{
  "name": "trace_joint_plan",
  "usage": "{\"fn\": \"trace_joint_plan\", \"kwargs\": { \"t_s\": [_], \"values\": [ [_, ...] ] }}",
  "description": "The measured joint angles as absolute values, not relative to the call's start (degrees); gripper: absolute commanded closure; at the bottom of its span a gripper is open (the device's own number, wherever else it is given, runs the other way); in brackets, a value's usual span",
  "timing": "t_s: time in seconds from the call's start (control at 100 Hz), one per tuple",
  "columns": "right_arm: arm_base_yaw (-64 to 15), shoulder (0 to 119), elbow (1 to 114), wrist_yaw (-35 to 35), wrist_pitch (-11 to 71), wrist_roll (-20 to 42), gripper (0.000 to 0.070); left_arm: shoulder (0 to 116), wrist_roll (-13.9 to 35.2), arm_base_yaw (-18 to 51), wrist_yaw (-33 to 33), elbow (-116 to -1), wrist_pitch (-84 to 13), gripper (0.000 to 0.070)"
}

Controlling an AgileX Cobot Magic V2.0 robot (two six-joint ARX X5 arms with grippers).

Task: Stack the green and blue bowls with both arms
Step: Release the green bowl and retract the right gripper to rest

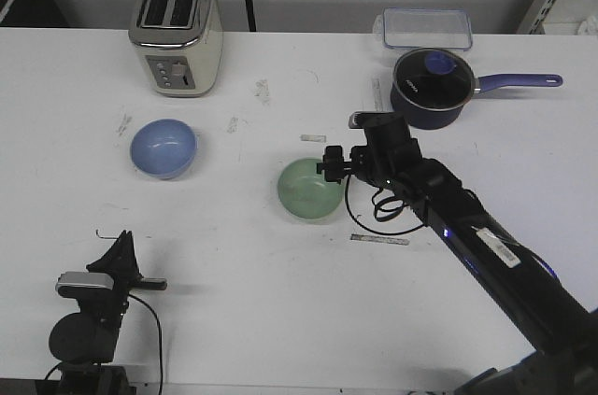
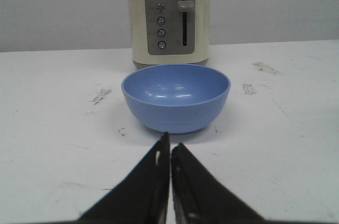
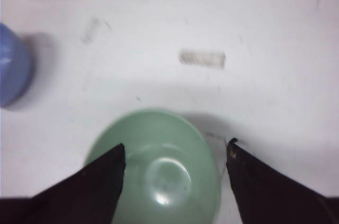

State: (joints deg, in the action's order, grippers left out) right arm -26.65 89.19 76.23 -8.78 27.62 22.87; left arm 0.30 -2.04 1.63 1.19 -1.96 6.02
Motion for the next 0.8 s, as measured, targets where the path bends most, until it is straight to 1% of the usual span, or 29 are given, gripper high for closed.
{"fn": "trace_joint_plan", "kwargs": {
  "t_s": [0.07, 0.15, 0.19, 0.23, 0.26, 0.39, 0.59, 0.68, 0.8],
  "values": [
    [-25.8, 85.8, 72.8, -8.8, 23.1, 21.2, 0.0398, 0.3, -2.0, 1.6, 1.2, -2.0, 6.0, 0.0697],
    [-24.6, 81.9, 68.3, -8.8, 16.7, 19.2, 0.0542, 0.3, -2.0, 1.6, 1.2, -2.0, 6.0, 0.0697],
    [-23.7, 80.1, 66.0, -8.8, 13.6, 17.9, 0.0603, 0.3, -2.0, 1.6, 1.2, -2.0, 6.0, 0.0697],
    [-22.7, 78.3, 63.6, -8.8, 10.9, 16.4, 0.0649, 0.3, -2.0, 1.6, 1.2, -2.0, 6.0, 0.0697],
    [-21.8, 77.1, 61.9, -8.8, 9.3, 15.1, 0.0669, 0.3, -2.0, 1.6, 1.2, -2.0, 6.0, 0.0697],
    [-17.9, 72.8, 55.3, -8.8, 5.2, 9.1, 0.0685, 0.3, -2.0, 1.6, 1.2, -2.0, 6.0, 0.0697],
    [-11.7, 67.4, 47.6, -8.7, 4.8, -0.6, 0.0685, 0.3, -2.0, 1.6, 1.2, -2.0, 6.0, 0.0697],
    [-8.7, 64.3, 44.9, -8.7, 3.7, -2.7, 0.0685, 0.3, -2.0, 1.6, 1.2, -2.0, 6.0, 0.0697],
    [-4.6, 59.5, 41.1, -8.7, 1.3, -3.7, 0.0685, 0.3, -2.0, 1.6, 1.2, -2.0, 6.0, 0.0697]
  ]
}}
